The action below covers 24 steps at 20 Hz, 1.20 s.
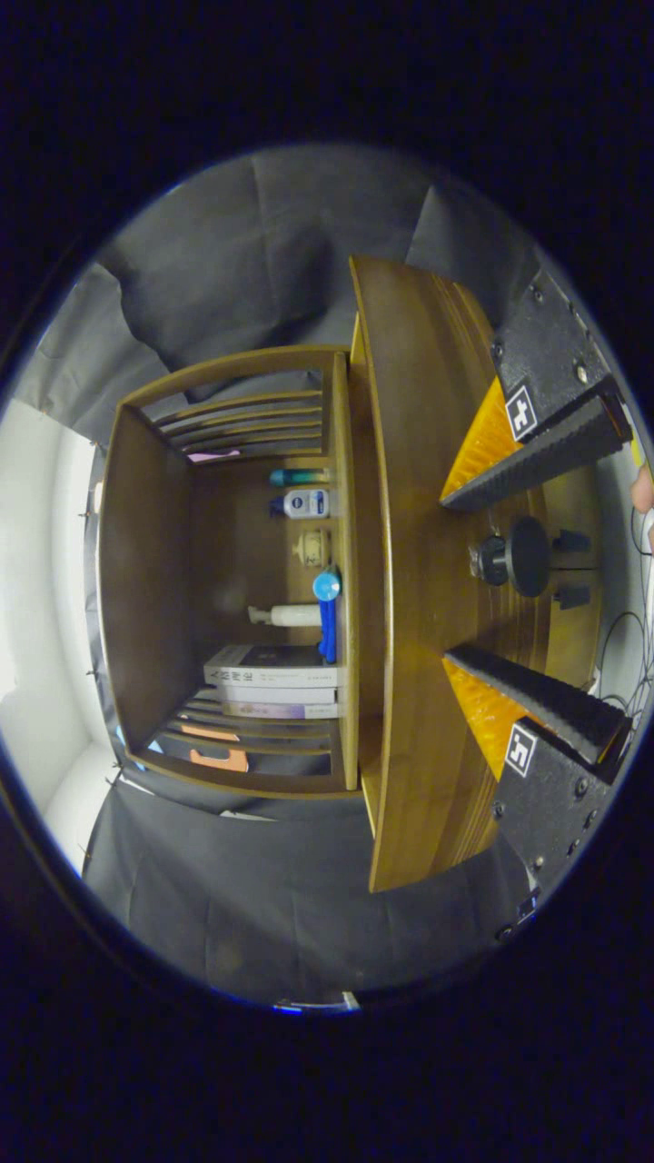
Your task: Pull open the drawer, take out the items inside it, and place them on the countertop above the cabinet.
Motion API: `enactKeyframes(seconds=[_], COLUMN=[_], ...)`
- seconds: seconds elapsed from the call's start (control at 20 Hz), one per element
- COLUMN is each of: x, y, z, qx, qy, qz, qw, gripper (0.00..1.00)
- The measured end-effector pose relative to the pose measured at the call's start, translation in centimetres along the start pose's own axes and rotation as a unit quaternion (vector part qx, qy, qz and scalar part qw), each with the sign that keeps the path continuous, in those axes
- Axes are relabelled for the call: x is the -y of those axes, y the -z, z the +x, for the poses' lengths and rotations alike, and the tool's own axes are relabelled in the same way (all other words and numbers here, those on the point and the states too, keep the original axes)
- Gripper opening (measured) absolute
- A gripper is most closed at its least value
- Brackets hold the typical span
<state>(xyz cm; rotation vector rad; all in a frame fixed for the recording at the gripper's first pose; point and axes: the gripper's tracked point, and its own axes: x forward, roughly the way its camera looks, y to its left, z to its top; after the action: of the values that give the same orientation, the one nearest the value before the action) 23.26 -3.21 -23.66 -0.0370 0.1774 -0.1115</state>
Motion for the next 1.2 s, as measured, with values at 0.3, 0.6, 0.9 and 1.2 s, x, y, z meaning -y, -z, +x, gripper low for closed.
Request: enactKeyframes(seconds=[0.3,0.6,0.9,1.2], x=[0.3,0.4,0.4,0.2], y=[-0.3,-0.7,-0.8,-0.8], z=[2.4,5.6,7.9,8.2], qx=[-0.01,-0.027,-0.047,-0.068], qy=[-0.003,-0.004,-0.001,-0.005], qz=[-0.005,0.007,0.006,0.013], qw=[1.0,1.0,0.999,0.998], gripper=[0.98,0.98,0.98,0.98])
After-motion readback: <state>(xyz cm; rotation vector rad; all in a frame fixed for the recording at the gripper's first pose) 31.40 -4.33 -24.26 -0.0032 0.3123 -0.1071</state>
